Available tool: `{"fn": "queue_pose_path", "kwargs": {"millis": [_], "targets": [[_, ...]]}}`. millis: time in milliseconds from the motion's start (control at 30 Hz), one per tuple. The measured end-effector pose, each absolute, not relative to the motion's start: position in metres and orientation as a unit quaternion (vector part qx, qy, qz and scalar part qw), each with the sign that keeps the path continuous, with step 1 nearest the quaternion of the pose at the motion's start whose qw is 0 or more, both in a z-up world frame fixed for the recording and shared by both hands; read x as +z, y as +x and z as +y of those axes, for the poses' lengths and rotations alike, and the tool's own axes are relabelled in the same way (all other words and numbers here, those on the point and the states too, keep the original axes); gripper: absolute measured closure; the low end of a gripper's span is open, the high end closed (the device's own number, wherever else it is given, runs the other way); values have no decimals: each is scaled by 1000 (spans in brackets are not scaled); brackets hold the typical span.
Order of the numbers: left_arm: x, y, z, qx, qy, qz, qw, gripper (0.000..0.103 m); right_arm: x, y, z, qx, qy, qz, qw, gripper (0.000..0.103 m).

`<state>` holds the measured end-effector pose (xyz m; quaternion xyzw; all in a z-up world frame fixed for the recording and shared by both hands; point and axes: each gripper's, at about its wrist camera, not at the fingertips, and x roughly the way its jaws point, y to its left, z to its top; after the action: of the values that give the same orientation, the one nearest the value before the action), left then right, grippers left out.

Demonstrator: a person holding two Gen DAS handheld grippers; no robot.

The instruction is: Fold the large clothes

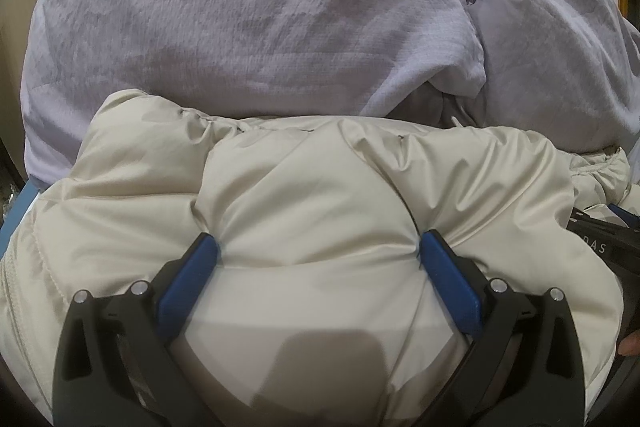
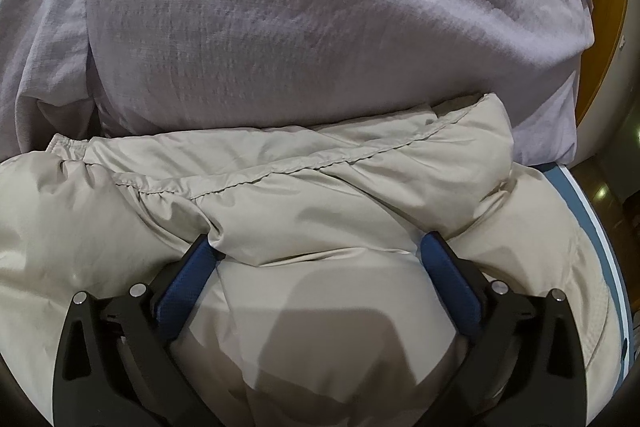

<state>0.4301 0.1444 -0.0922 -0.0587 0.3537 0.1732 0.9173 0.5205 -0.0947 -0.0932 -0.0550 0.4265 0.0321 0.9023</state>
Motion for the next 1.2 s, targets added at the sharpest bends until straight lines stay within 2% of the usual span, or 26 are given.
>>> {"fn": "queue_pose_path", "kwargs": {"millis": [167, 433, 700, 933, 1133, 1200], "targets": [[-87, 420, 142, 181, -54, 369, 910, 2, -88, 515, -100, 42, -53, 440, 896, 1], [-48, 320, 148, 203, -46, 360, 910, 2, -42, 423, -170, 29, 17, 418, 908, 1], [-53, 228, 180, 242, -91, 366, 894, 2, -64, 376, -254, -18, 109, 451, 886, 1], [-71, 230, 199, 244, -142, 398, 873, 2, -81, 371, -265, 37, 182, 472, 862, 1], [-87, 258, 203, 254, -145, 415, 861, 3, -88, 386, -261, 57, 206, 491, 844, 7], [-92, 264, 208, 251, -163, 415, 859, 3, -94, 390, -262, 71, 230, 495, 835, 11]]}}
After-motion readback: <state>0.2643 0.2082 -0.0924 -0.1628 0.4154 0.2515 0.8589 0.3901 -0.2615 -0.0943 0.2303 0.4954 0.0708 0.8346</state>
